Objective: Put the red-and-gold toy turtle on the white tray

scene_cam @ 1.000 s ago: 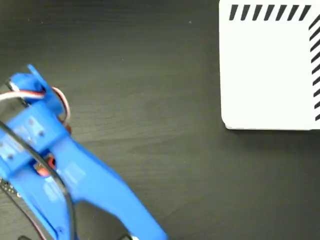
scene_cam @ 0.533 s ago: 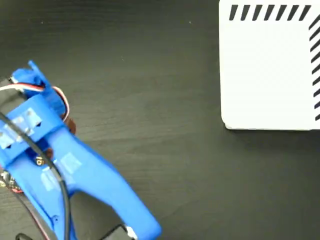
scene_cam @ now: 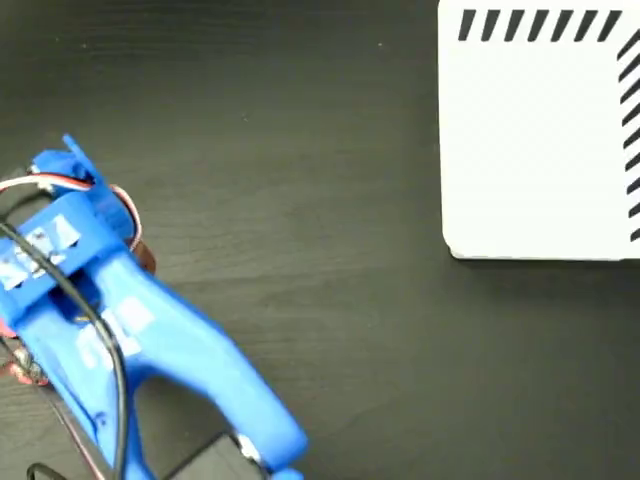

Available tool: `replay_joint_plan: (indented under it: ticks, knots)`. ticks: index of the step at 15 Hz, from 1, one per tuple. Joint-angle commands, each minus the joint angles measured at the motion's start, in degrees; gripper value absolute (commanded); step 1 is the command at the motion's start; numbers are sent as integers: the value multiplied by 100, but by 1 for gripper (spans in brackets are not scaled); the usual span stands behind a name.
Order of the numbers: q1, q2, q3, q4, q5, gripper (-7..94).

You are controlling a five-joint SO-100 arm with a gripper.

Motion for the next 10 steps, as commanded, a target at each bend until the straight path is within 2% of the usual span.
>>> replay_joint_plan:
  ticks: [1, 9, 10]
  knots:
    - [-149, 97, 62, -264, -44, 60]
    - [-149, -396, 53, -756, -44, 59]
    - [-141, -422, 53, -809, -44, 57]
